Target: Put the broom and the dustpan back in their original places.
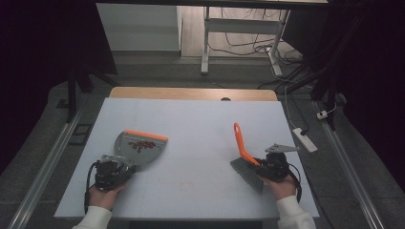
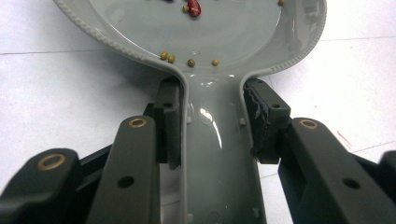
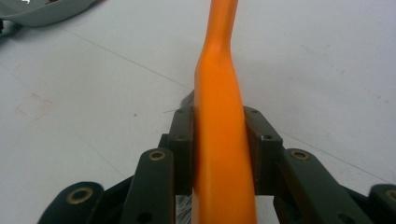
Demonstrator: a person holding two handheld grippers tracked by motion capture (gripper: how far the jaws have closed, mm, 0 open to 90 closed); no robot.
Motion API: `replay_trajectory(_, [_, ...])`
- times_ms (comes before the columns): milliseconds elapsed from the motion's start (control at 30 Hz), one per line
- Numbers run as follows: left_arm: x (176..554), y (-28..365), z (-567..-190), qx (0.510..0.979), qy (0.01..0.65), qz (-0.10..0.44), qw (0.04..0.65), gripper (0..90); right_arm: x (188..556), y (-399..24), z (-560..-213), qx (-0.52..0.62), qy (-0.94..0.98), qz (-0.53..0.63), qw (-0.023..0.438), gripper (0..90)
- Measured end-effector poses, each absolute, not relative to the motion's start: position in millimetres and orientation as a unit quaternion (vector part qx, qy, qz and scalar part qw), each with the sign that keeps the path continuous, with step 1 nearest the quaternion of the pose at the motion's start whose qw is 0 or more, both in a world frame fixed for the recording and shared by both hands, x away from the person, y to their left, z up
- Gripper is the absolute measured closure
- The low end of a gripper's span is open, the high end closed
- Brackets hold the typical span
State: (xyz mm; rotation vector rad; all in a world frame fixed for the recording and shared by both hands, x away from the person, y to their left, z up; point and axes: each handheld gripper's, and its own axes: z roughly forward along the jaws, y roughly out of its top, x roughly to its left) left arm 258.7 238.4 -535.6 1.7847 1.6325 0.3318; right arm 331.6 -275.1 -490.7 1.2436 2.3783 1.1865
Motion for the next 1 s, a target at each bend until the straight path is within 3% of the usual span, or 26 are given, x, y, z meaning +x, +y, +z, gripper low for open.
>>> replay_trajectory(1000, [259, 238, -536, 0.687, 0.626, 0.13, 0.344, 57.5, 349, -282, -505, 0.45, 0.808, 0.361, 0.122, 49.7])
